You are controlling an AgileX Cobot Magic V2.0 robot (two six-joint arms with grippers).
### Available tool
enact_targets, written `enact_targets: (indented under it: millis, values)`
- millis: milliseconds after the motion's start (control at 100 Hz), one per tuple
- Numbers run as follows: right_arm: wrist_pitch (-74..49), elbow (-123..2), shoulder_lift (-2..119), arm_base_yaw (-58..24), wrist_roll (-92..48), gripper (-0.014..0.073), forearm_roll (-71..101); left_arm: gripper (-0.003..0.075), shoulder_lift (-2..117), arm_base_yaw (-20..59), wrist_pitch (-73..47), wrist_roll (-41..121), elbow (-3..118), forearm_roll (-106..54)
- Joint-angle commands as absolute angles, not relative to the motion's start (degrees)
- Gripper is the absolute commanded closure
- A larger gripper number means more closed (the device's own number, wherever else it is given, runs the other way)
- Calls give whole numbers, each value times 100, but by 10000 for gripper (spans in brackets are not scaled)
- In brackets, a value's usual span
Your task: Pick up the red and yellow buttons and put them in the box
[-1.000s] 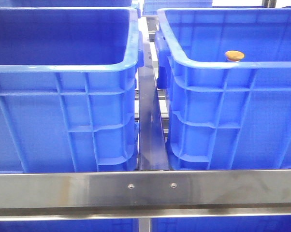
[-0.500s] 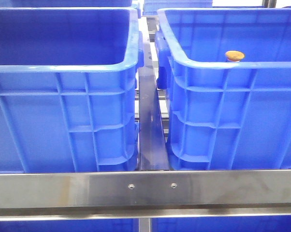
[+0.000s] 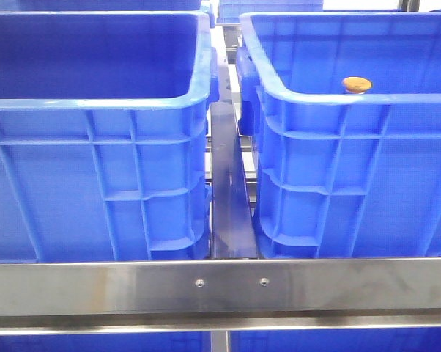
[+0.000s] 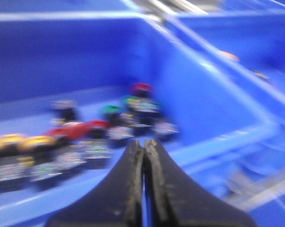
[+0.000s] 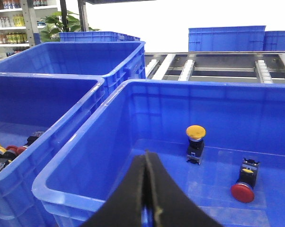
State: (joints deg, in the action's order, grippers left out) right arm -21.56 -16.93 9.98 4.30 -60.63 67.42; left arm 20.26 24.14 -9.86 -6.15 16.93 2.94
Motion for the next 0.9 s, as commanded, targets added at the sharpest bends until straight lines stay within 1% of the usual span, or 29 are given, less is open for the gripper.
enact_targets:
  millis: [0, 240, 380, 440, 480, 530, 890]
  values:
    - [-2005, -1846, 1045, 422, -6147, 650, 6895, 740, 1619, 1905, -480, -594, 1618, 322]
    - [-2005, -1846, 1045, 422, -6147, 650, 6895, 740, 510, 351, -457, -324, 719, 130]
    - [-2005, -1846, 1045, 422, -6147, 650, 6895, 740, 13, -191, -258, -214, 159, 121]
    - [-2005, -1846, 1045, 422, -6147, 650, 6895, 740, -232, -312, 0, -127, -151, 55]
    - [-2005, -1846, 1045, 422, -6147, 650, 6895, 740, -218, -365, 383, -93, -339, 39]
    - [-2005, -1846, 1045, 422, -6147, 650, 6897, 740, -218, -385, -88, -37, -256, 39]
    - [-2013, -1846, 1045, 422, -6147, 650, 6902, 740, -209, -385, -189, -37, -310, 39]
